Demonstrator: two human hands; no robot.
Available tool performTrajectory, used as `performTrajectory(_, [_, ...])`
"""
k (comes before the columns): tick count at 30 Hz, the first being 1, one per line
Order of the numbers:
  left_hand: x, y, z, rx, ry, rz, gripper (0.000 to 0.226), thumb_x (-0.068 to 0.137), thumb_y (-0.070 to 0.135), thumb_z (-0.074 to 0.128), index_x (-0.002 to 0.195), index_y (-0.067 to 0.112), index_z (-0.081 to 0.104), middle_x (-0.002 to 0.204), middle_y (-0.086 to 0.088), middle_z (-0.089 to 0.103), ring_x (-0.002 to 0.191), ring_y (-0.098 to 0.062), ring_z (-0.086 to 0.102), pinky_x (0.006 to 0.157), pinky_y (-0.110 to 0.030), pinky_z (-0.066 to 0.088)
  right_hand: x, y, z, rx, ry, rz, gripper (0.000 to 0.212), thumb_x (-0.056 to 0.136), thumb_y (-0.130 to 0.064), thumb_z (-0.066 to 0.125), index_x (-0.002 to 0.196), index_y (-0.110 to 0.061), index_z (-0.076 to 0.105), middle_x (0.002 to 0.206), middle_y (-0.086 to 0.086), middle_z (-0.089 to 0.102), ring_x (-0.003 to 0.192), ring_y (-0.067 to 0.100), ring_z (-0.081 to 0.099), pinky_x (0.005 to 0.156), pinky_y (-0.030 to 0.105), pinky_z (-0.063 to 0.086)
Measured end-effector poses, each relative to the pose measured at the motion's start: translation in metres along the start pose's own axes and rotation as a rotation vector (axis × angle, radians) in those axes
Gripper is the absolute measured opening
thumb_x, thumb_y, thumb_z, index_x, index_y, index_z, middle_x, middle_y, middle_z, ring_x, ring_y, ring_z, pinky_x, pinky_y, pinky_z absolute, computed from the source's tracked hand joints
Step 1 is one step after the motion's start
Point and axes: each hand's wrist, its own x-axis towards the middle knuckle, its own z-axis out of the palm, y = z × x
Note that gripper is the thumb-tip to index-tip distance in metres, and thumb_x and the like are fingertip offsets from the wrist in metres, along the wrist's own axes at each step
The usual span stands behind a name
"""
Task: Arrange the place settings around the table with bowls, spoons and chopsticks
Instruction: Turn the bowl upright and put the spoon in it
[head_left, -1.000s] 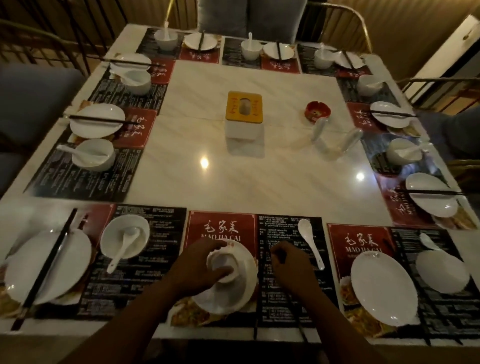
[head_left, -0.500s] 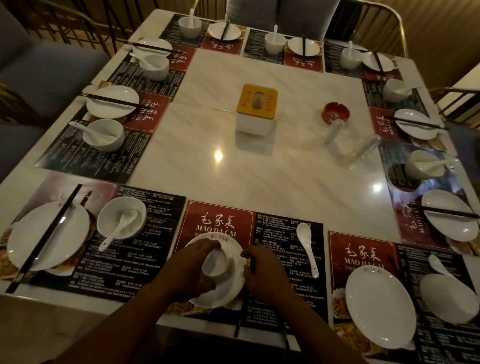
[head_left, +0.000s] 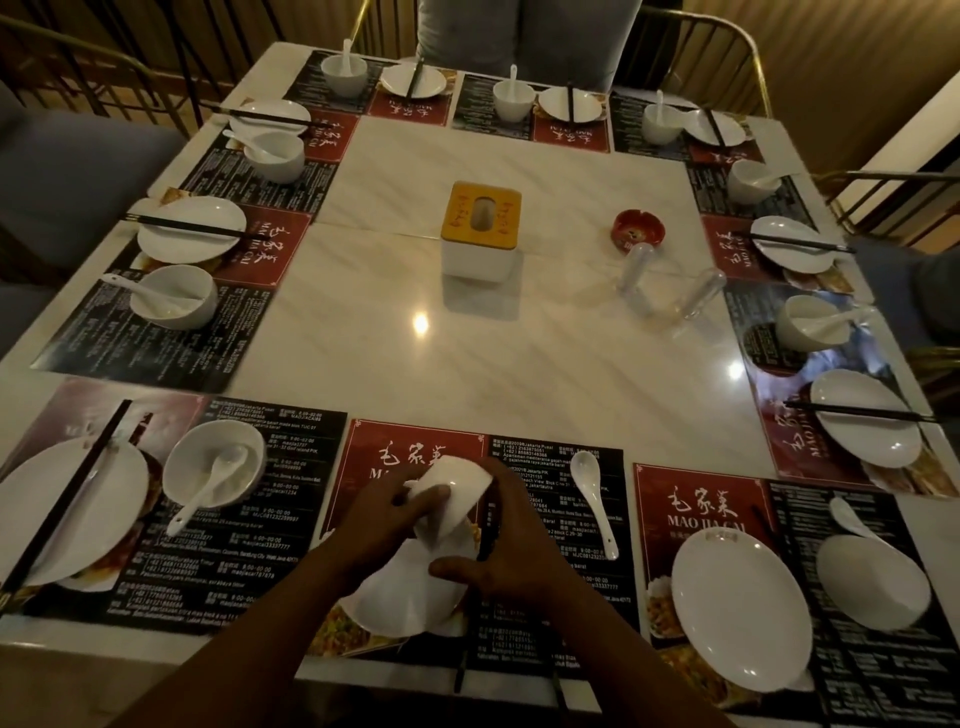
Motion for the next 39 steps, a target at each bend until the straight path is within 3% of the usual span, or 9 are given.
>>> performTrajectory(3, [0.003,0.009,0.011,-0.093,-0.05,-0.032,0.039,0.091,0.048,0.062,0.122,0.025,0.065,0.114,-0.004,0.072,0.105,-0.024,0.069,0.087,-0.042,0.059,0.007,-0.003,-0.006,0.012,0.099,-0.015,0.106,0.06,-0.052,0.09,0.145,-0.034,0.028,0.139,-0.014,0.041,0.128,0.003,0.047,0.102,0.033,0.051])
performTrajectory(5, [0.005,0.016,0.017,-0.177,-0.066,-0.064,0.042,0.092,0.047,0.059,0.125,0.02,0.063,0.115,-0.007,0.072,0.105,-0.026,0.069,0.087,-0.041,0.059,0.012,-0.004,-0.011,-0.004,0.129,-0.038,0.105,0.064,-0.051,0.088,0.147,-0.031,0.027,0.141,-0.014,0.039,0.13,0.005,0.045,0.101,0.033,0.051])
performTrajectory(11, [0.02,0.027,0.033,-0.393,-0.055,-0.15,0.047,0.095,0.051,0.052,0.128,0.019,0.059,0.119,-0.012,0.069,0.108,-0.03,0.069,0.088,-0.044,0.058,0.04,-0.016,-0.033,-0.106,0.093,-0.016,0.115,0.064,-0.048,0.088,0.153,-0.031,0.018,0.148,-0.008,0.03,0.134,0.012,0.037,0.103,0.032,0.05])
performTrajectory(15, [0.033,0.021,0.025,0.054,0.179,-0.064,0.036,0.1,0.047,0.046,0.113,0.02,0.065,0.111,-0.003,0.07,0.102,-0.02,0.067,0.091,-0.041,0.056,0.068,-0.013,-0.046,-0.333,0.052,-0.028,0.118,0.059,-0.057,0.086,0.152,-0.022,0.021,0.15,0.001,0.032,0.134,0.021,0.037,0.108,0.043,0.043])
performTrajectory(19, [0.034,0.009,0.002,0.375,0.372,-0.013,0.036,0.095,0.03,0.062,0.129,0.02,0.059,0.121,0.002,0.065,0.102,-0.008,0.06,0.083,-0.022,0.047,0.095,-0.008,-0.042,-0.529,0.016,0.011,0.12,0.06,-0.063,0.081,0.151,-0.016,0.02,0.149,0.002,0.033,0.132,0.026,0.036,0.106,0.044,0.039])
performTrajectory(24, [0.024,-0.008,-0.021,0.49,0.454,-0.009,0.041,0.092,0.023,0.067,0.131,0.02,0.058,0.124,-0.001,0.065,0.1,-0.005,0.058,0.083,-0.02,0.046,0.121,-0.008,-0.029,-0.647,-0.047,-0.011,0.119,0.061,-0.058,0.084,0.151,-0.015,0.02,0.152,0.002,0.032,0.134,0.026,0.034,0.105,0.042,0.035])
performTrajectory(30, [0.018,-0.02,-0.033,0.511,0.475,-0.01,0.036,0.09,0.021,0.068,0.125,0.021,0.061,0.113,0.006,0.064,0.087,0.005,0.053,0.07,-0.006,0.037,0.138,-0.009,-0.019,-0.752,-0.125,-0.009,0.122,0.061,-0.06,0.084,0.153,-0.014,0.018,0.157,0.004,0.026,0.14,0.028,0.029,0.111,0.046,0.034])
performTrajectory(35, [0.019,-0.024,-0.038,0.572,0.478,0.001,0.033,0.089,0.021,0.069,0.122,0.02,0.063,0.107,0.008,0.062,0.091,-0.002,0.057,0.071,-0.008,0.039,0.139,-0.006,-0.017,-0.793,-0.138,0.008,0.12,0.062,-0.061,0.083,0.152,-0.013,0.02,0.156,0.005,0.028,0.138,0.028,0.031,0.109,0.046,0.035])
performTrajectory(39, [0.017,-0.026,-0.045,0.701,0.457,-0.006,0.013,0.087,0.015,0.069,0.1,0.014,0.069,0.093,0.007,0.059,0.084,-0.008,0.06,0.072,-0.018,0.052,0.14,-0.002,-0.018,-0.802,-0.131,0.014,0.12,0.062,-0.061,0.083,0.152,-0.014,0.02,0.156,0.005,0.028,0.138,0.029,0.03,0.11,0.046,0.035])
